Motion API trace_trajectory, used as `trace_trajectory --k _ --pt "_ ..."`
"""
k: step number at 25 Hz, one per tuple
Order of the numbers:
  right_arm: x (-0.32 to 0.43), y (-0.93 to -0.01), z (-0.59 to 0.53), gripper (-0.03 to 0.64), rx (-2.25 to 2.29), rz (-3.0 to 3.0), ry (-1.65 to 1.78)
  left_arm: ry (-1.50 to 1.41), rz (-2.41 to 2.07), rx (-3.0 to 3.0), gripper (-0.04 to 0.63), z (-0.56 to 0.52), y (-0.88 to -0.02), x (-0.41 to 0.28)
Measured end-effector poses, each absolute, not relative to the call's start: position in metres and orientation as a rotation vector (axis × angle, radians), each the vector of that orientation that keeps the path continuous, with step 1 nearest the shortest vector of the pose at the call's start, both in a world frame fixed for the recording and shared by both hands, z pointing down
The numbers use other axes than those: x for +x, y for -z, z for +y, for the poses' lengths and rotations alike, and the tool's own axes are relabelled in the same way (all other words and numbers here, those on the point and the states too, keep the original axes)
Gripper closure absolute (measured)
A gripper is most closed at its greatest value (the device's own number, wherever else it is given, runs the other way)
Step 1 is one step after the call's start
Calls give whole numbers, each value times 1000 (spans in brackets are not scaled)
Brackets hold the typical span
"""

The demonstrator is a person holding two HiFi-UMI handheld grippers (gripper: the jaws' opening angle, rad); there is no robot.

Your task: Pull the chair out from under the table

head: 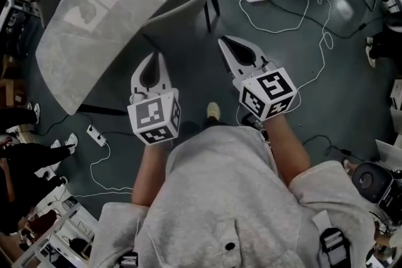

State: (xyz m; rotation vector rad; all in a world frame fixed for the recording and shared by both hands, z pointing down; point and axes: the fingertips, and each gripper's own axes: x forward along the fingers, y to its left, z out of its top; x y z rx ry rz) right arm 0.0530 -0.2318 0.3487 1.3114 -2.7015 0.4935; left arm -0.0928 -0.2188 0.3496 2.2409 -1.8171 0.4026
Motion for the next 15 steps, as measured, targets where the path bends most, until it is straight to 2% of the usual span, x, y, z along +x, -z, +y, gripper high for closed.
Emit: trace_trajectory --k 15 --pt "26 -363 -261 592 1153 -2691 -473 -484 -1752 2243 581 -245 -363 -96"
